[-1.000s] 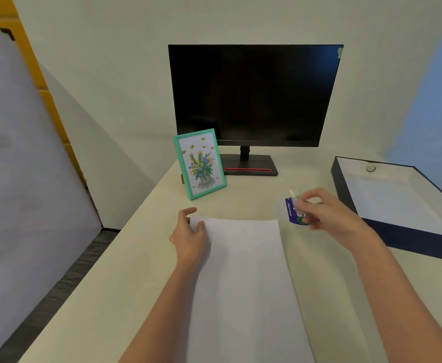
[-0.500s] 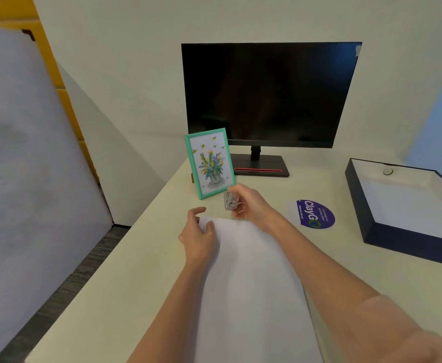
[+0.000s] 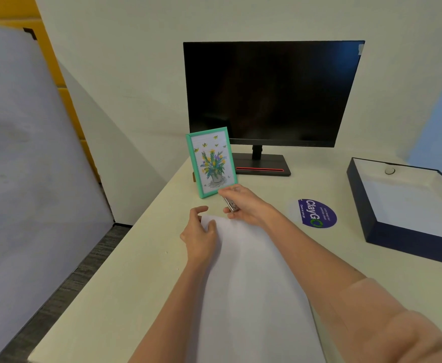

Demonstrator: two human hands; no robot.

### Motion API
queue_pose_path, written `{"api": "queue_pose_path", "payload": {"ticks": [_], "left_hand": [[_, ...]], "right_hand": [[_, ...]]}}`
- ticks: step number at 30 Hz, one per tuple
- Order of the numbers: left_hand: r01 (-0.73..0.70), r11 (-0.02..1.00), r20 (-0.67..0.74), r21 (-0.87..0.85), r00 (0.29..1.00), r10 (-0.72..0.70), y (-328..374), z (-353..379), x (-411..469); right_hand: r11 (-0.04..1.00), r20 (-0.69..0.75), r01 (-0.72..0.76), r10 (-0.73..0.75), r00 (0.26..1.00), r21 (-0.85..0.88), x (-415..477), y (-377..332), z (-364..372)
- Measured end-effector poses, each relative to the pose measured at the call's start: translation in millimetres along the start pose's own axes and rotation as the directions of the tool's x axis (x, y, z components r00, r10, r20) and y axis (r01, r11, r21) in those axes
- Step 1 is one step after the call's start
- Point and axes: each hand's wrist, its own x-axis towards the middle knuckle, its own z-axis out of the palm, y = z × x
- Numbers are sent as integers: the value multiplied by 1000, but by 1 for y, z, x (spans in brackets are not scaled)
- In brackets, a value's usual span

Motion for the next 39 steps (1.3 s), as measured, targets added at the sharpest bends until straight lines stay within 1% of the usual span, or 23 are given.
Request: {"api": "queue_pose_path", "payload": {"ticks": [2,5,7,10,12,14,16,17,19,21,24,28,32,34,39], "left_hand": [[3,1000,0,3,1000,-3,1,0,-1],[20,1000,2,-1,1000,-20,2,-1,-2],[15,1000,-1,4,1000,-15,2,-1,-2],[6,1000,-4,5,1000,-6,2,-1,-1],[11,1000,-4,2,1000,-11,2,-1,-1],[14,1000,1,6,1000,-14,3,-1,-1],[14,1000,12,12,1000,-14,3,-1,-1],[12,1000,16,13,1000,-12,3,-2,-1],[11,1000,17,11,1000,-11,3,-3,-1],[8,1000,16,9,1000,-8,3,-3,-1],[-4,1000,9,7,1000,4,2,-2,-1],[3,1000,5,8,1000,-3,2,-1,0],[-6,1000,5,6,1000,6,3,-1,-1],[-4,1000,2,7,1000,4,4,-2,-2],[-5,1000,-3,-2,1000,5,2,-1,-2]], "right_hand": [[998,8,-50,50,999,-30,0,-4,-1],[993,95,-113,108,990,45,-2,-8,-5],[996,131,-85,81,988,22,-3,-9,-7],[997,164,-44,54,985,-59,-5,-10,-6],[994,140,0,15,990,-111,-5,-10,-2],[982,44,75,-68,997,-173,-1,-9,2],[949,-65,134,-159,985,-287,5,-8,2],[920,-90,154,-199,976,-360,7,-7,1],[870,-63,179,-233,970,-459,11,-2,-2],[877,15,204,-219,976,-435,10,3,-5],[927,105,217,-194,975,-305,7,6,-10],[972,209,161,-124,970,-169,5,2,-20],[979,225,134,-97,970,-153,4,-2,-25],[974,243,127,-79,967,-188,7,-2,-26],[966,331,62,25,943,-250,10,1,-28]]}}
